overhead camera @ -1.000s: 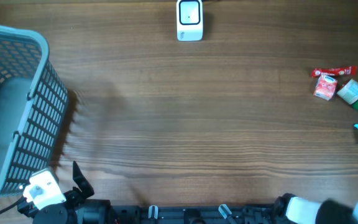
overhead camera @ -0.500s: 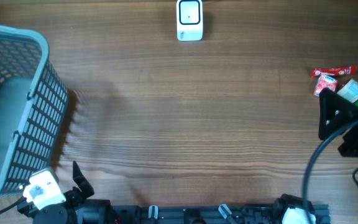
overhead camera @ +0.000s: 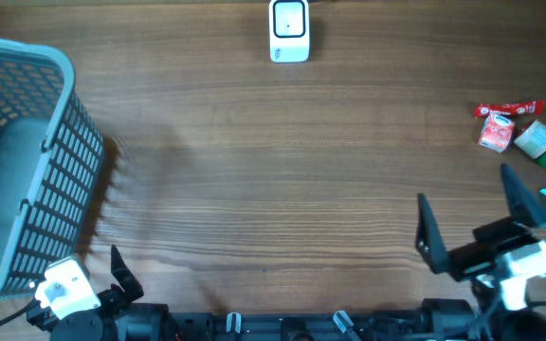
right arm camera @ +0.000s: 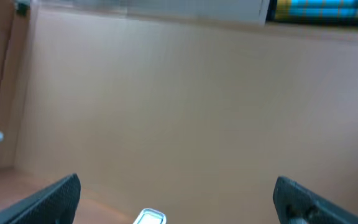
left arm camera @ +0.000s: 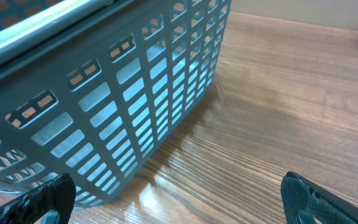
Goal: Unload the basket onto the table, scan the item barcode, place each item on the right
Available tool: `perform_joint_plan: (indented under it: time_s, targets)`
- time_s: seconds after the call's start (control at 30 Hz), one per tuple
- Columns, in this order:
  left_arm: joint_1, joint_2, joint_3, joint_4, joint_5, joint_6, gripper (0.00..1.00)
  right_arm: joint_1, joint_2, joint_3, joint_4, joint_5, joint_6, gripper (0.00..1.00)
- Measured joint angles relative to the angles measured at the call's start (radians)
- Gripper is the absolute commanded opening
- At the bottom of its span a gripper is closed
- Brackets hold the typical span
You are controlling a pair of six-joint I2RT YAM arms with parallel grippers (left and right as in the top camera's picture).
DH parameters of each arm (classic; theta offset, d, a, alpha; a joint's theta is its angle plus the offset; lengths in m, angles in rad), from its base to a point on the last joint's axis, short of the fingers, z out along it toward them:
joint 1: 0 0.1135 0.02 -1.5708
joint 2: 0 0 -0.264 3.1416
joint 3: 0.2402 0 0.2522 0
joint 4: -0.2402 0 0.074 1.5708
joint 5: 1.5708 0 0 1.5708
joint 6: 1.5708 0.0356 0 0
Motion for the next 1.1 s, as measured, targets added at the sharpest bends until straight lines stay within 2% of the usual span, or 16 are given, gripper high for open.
perform_joint_plan:
  time_s: [0.1,0.37,0.5,1.1]
  targets:
    - [0.000,0.000,0.000,0.000,0.000,0.000,1.00,0.001,-0.053,-0.192,0.123,0.010,0.008,1.00]
    - [0.000,0.000,0.000,0.000,0.000,0.000,1.00,0.005,-0.055,-0.476,0.130,0.143,0.114,1.00]
    - [0.000,0.000,0.000,0.000,0.000,0.000,1.00,0.012,-0.058,-0.495,-0.025,0.275,0.224,1.00]
    - [0.000,0.000,0.000,0.000,0.000,0.000,1.00,0.012,-0.058,-0.495,-0.031,0.312,0.230,1.00]
